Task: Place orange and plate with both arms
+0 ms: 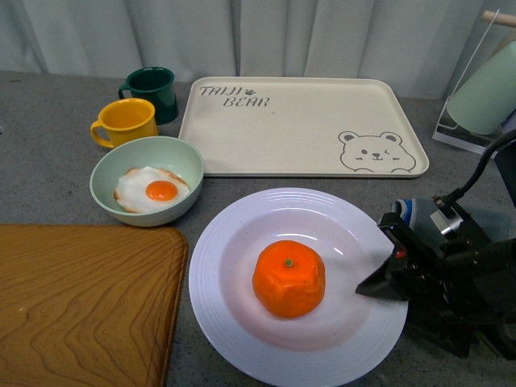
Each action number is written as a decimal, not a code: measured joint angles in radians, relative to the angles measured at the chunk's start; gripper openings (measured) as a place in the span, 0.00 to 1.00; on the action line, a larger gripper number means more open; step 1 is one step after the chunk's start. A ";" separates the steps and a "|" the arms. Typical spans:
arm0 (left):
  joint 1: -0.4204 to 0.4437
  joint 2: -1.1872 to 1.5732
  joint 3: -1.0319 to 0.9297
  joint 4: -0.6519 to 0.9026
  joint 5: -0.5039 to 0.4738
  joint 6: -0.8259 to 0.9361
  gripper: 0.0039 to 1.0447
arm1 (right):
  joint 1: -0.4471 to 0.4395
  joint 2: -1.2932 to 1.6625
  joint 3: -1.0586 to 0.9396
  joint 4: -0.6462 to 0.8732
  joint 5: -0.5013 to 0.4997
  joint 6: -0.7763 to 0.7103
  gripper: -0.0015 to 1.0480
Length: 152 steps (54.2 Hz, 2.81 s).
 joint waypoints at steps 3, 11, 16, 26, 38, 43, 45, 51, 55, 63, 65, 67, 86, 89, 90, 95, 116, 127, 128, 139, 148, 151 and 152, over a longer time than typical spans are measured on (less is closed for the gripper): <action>0.000 0.000 0.000 0.000 0.000 0.000 0.94 | -0.004 0.000 0.000 -0.013 0.005 -0.010 0.25; 0.000 0.000 0.000 0.000 0.000 0.000 0.94 | -0.011 -0.032 -0.011 -0.014 -0.023 -0.047 0.13; 0.000 0.000 0.000 0.000 0.000 0.000 0.94 | -0.013 -0.048 -0.019 0.000 -0.035 -0.049 0.11; 0.000 0.000 0.000 0.000 0.000 0.000 0.94 | -0.025 -0.078 -0.064 0.127 -0.099 -0.020 0.04; 0.000 0.000 0.000 0.000 0.000 0.000 0.94 | -0.061 -0.102 -0.130 0.343 -0.094 0.040 0.04; 0.000 0.000 0.000 0.000 0.000 0.000 0.94 | -0.083 -0.119 -0.122 0.424 -0.124 0.076 0.04; 0.000 0.000 0.000 0.000 0.000 0.000 0.94 | -0.086 -0.118 -0.101 0.441 -0.136 0.089 0.04; 0.000 0.000 0.000 0.000 0.000 0.000 0.94 | -0.087 -0.062 0.012 0.447 -0.144 0.133 0.04; 0.000 0.000 0.000 0.000 0.000 0.000 0.94 | -0.087 -0.011 0.086 0.434 -0.141 0.148 0.04; 0.000 0.000 0.000 0.000 0.000 0.000 0.94 | -0.078 0.125 0.276 0.381 -0.130 0.207 0.04; 0.000 0.000 0.000 0.000 0.000 0.000 0.94 | -0.075 0.153 0.317 0.363 -0.124 0.215 0.04; 0.000 0.000 0.000 0.000 0.000 0.000 0.94 | -0.071 0.182 0.360 0.343 -0.119 0.224 0.04; 0.000 0.000 0.000 0.000 0.000 0.000 0.94 | -0.041 0.387 0.760 0.085 -0.064 0.198 0.06; 0.000 0.000 0.000 0.000 0.000 0.000 0.94 | -0.040 0.395 0.792 0.049 -0.049 0.172 0.13; 0.000 0.000 0.000 0.000 0.000 0.000 0.94 | -0.040 0.397 0.805 0.032 -0.043 0.158 0.16; 0.000 0.000 0.000 0.000 0.000 0.000 0.94 | -0.040 0.394 0.822 0.001 -0.007 0.107 0.28; 0.000 0.000 0.000 0.000 0.000 0.000 0.94 | -0.029 0.113 0.473 0.222 0.377 -0.504 0.88; 0.000 0.000 0.000 0.000 0.000 0.000 0.94 | -0.005 -0.277 -0.122 0.976 0.669 -0.750 0.53; 0.000 0.000 0.000 -0.001 0.000 0.000 0.94 | -0.007 -0.325 -0.159 0.982 0.669 -0.755 0.51; 0.000 0.000 0.000 -0.001 0.000 0.000 0.94 | -0.095 -0.930 -0.599 0.729 0.570 -0.784 0.16; 0.000 -0.001 0.000 -0.001 0.001 0.000 0.94 | -0.193 -1.566 -0.670 0.171 0.495 -0.790 0.01; 0.000 0.000 0.000 -0.002 -0.001 0.000 0.94 | -0.195 -1.862 -0.671 -0.079 0.485 -0.790 0.01; 0.000 0.000 0.000 -0.002 0.000 0.000 0.94 | -0.195 -1.904 -0.671 -0.112 0.484 -0.790 0.01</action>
